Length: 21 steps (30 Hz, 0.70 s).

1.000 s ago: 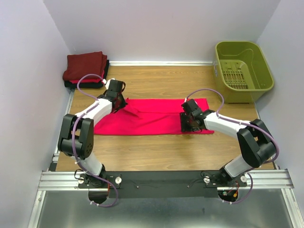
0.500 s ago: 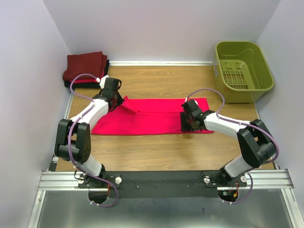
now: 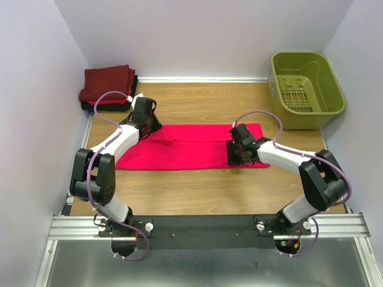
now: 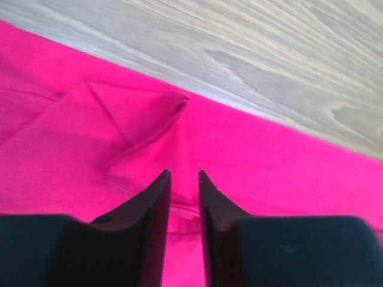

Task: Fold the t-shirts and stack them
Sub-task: Fold the tshirt

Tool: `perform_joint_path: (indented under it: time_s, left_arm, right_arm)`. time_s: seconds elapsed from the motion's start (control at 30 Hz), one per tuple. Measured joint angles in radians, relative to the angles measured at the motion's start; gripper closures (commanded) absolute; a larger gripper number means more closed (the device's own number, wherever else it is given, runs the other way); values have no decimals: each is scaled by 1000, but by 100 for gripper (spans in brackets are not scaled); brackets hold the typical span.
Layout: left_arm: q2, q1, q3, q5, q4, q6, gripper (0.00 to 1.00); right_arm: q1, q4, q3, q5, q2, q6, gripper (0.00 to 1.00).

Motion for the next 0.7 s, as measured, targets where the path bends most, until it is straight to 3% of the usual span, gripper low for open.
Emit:
perform_joint_path:
  time_s: [0.03,0.1,0.23,0.5,0.7]
  left_arm:
    - [2,-10,0,4,2,3,44]
    - [4,-19,0,7,1,3,26]
    - [-5,-24,-10,-13,2,5,15]
    - [-103,-20,-177,-45,23,-22,13]
    - [-74,-20,-207,-45,46,-34,16]
  right_arm:
    - [0,-7,9,-7,0,-5,42]
    - [0,-11,34,-24,0,-19,42]
    - [0,-10,85,-60,0,-48,41]
    - [0,-11,112,-116,3,-94,39]
    - [0,-11,112,-142,8,-107,39]
